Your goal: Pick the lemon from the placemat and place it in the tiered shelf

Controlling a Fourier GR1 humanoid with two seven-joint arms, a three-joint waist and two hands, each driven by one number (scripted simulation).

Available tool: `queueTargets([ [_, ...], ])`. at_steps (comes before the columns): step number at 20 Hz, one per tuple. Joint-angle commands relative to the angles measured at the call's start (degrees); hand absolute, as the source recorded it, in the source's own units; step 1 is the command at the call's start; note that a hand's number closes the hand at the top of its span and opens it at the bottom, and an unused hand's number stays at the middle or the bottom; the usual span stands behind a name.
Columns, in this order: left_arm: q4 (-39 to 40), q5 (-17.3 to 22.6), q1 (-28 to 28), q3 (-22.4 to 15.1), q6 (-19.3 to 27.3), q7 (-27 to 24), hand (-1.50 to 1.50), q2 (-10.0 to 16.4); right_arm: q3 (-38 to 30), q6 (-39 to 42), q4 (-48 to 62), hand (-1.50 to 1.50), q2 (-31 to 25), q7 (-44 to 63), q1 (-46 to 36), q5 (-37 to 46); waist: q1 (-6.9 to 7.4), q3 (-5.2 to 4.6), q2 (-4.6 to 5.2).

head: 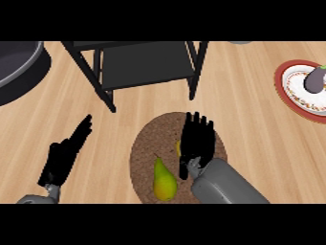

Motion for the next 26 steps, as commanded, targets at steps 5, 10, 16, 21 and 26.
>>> queueTargets([
  [5, -1.0, -1.2, 0.2, 0.7, -0.7, 1.3, 0.00, -0.1, -3.7, 0.4, 9.2, -1.50, 2.0, 1.4, -1.8, 2.7, 0.22, 0.02, 0.12],
  [10, 5.6, -3.4, -3.7, 1.1, -0.1, -1.7, 0.00, -3.3, -1.4, -1.5, 8.1, 1.50, 2.0, -0.3, 0.3, 1.1, -0.07, 0.01, 0.12],
  [16, 4.7, -4.5, -0.6, 1.6, -0.8, -4.2, 0.00, -4.0, 5.0, -8.6, 15.2, 1.50, 2.1, -3.7, -1.4, 0.0, 0.48, 0.02, 0.20],
  [21, 2.4, -3.0, -3.2, 4.5, -3.5, 1.2, 0.00, -1.8, 1.6, -9.1, 16.8, 1.50, 2.1, -4.0, -5.4, 3.4, 0.36, 0.02, 0.17],
  [26, 0.8, -4.4, -0.1, 3.7, -3.3, -1.3, 0.00, -2.9, 4.7, -7.6, 4.8, 1.50, 2.0, 3.2, -2.5, 7.4, 0.23, 0.01, 0.04],
])
